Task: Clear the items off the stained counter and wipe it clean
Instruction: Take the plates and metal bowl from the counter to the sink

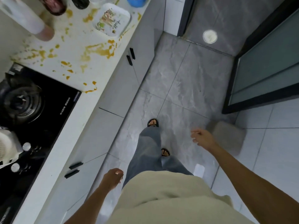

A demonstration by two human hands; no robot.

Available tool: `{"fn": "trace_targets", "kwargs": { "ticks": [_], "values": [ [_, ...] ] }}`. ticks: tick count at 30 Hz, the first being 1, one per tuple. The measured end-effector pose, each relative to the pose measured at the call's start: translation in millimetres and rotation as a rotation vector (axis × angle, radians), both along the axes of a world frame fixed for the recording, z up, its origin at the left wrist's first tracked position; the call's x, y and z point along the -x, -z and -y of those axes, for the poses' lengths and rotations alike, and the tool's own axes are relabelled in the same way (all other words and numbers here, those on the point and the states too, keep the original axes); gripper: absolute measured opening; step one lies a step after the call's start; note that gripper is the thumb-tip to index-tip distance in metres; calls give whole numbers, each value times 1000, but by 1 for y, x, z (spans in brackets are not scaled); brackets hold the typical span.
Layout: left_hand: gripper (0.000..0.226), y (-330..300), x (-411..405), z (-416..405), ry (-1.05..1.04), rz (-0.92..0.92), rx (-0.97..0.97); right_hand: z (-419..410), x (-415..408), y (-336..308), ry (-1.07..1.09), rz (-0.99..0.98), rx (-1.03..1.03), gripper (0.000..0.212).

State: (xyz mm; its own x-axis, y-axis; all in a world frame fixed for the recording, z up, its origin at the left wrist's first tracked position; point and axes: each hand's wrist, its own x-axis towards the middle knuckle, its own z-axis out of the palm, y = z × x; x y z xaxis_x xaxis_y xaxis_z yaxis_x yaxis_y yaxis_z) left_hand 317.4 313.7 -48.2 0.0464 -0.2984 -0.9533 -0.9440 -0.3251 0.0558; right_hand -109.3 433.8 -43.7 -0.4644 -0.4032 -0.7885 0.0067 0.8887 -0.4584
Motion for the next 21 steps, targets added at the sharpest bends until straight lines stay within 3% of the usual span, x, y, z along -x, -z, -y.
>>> {"fn": "trace_targets", "kwargs": {
  "ticks": [5, 14, 21],
  "values": [
    [11, 1, 38, 63, -97, 5, 66, 52, 28, -9, -54, -24, -13, 27],
    [30, -4, 173, 199, 6, -191, 161, 59, 64, -6, -12, -4, -191, 24],
    [21, -8, 277, 277, 40, -284, 253, 74, 127, 1, 59, 55, -320, 21]
  ]
}}
